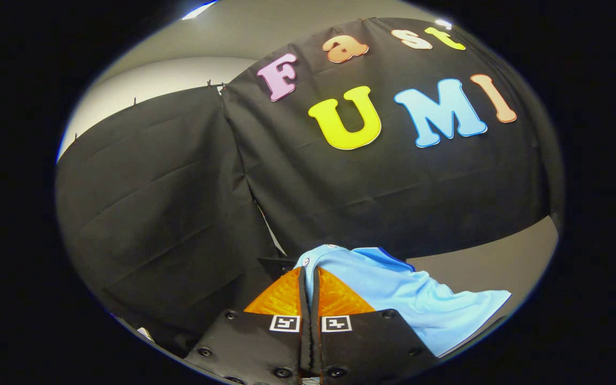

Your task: Put the clothes into the washing machine and then close the washing machine lid.

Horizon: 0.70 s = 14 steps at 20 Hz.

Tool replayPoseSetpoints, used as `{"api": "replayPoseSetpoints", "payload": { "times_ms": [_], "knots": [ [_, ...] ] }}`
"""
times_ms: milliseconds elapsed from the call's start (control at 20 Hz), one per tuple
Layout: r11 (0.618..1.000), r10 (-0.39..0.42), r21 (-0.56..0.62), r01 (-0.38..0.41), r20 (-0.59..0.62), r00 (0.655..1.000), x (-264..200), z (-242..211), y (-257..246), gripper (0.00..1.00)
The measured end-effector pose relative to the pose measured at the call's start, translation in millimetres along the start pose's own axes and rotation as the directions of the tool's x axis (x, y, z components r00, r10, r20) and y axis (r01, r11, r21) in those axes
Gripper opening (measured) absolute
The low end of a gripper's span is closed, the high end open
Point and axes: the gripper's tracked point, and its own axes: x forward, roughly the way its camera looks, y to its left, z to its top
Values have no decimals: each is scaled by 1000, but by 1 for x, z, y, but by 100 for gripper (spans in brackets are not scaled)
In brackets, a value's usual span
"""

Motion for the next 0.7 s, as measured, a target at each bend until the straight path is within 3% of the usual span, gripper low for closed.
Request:
{"api": "replayPoseSetpoints", "payload": {
  "times_ms": [700],
  "knots": [
    [994,92,-52,-98,-103,990,63,-52,72,1]
  ]
}}
